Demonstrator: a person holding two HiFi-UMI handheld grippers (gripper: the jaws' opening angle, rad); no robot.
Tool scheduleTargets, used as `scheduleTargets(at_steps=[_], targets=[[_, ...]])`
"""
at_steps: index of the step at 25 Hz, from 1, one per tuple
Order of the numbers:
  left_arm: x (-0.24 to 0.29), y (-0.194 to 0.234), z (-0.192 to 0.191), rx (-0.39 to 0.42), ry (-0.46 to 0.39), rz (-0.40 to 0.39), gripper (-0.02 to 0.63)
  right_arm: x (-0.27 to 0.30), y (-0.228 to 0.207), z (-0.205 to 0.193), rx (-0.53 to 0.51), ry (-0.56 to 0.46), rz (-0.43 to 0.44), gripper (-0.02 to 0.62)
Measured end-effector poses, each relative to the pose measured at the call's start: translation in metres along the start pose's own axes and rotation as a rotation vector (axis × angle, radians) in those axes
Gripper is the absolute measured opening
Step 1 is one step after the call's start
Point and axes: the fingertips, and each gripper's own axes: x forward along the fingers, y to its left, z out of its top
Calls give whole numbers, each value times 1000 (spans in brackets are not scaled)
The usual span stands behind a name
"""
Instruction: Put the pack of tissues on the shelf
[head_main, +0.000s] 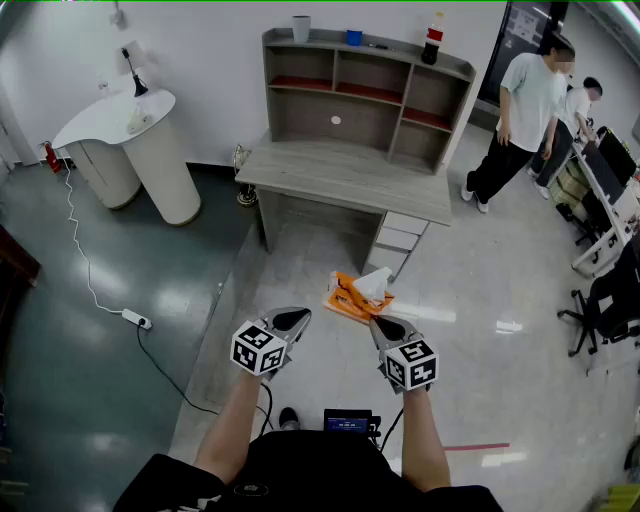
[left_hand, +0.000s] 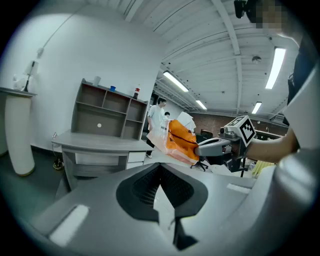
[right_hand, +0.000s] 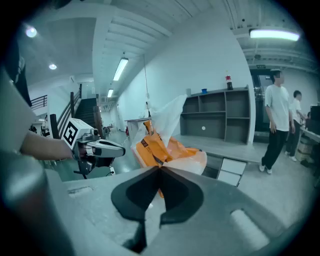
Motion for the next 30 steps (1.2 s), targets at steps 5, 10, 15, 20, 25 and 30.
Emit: scheduleTargets(at_steps=[5,10,15,20,25,30], targets=[[-2,-2,-4,3,2,11,2,-4,2,-7,1,1,11,5],[-3,-2,-4,1,4,24,2,-5,2,-9,-3,8,18,5],[-3,-2,-4,-3,10,25,2,-6,2,-9,4,12,20,5],[-2,-5,-3,-1,14,21,2,-8,-1,-8,15,7,24,5],[0,-7,-6,6,21,22,2,-9,-1,-10,15,7,29,5],[2,-9,-7,8,21,33,2,-11,-5,-12,13,5,36,5]])
